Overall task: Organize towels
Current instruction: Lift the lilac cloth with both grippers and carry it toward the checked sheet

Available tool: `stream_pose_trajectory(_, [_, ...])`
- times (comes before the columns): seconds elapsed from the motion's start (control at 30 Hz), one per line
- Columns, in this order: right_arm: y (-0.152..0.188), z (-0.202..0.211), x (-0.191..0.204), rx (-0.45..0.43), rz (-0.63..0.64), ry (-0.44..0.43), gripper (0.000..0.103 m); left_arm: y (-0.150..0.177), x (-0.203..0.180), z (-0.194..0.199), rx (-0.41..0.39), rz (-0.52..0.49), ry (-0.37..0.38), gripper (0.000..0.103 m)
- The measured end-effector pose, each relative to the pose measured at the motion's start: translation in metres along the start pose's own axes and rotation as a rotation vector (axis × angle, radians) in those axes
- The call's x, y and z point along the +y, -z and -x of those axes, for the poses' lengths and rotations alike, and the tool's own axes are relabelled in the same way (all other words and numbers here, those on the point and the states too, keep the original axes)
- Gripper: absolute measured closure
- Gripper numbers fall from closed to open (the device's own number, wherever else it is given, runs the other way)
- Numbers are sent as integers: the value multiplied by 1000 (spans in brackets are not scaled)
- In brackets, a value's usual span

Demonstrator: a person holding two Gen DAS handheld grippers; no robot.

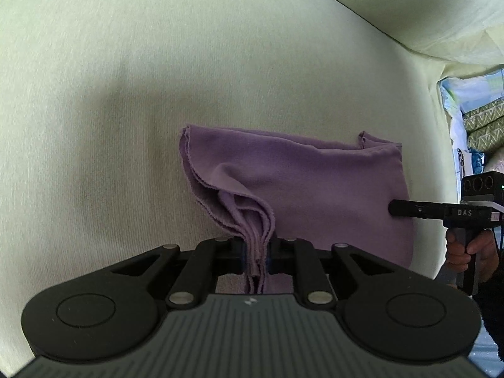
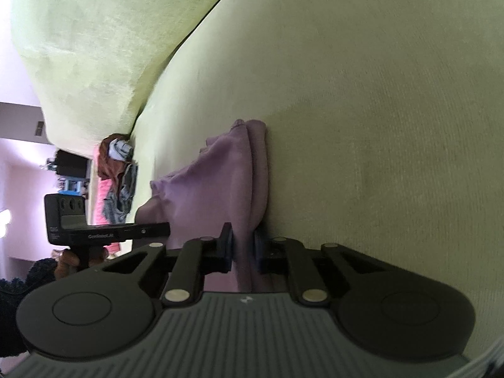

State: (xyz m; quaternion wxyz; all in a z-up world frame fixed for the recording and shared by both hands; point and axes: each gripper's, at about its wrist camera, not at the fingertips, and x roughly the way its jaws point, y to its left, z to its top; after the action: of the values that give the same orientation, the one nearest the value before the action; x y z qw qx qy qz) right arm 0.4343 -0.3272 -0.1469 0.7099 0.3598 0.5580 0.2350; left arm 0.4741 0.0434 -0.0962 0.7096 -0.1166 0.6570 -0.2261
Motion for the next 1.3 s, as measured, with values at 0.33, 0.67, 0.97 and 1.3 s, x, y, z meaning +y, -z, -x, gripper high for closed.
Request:
stream_pose_trajectory(0.33, [12,21,36,-29,-92,181,95,2,-42,9,-6,-90,-191,95])
stream_pose_trajectory(0.67, [12,79,73,-93,-83,322,95,-10,-81,38,-34,-112,-130,95])
stream_pose_trajectory(0.97, [28,168,61,-182,-114,397,95,-5,-151,42,-32,-183,-76,95])
stream_pose_trajectory(1.3, [52,289,0,-226,-105,393,95,38,-276,25,-63,-218,-99,95])
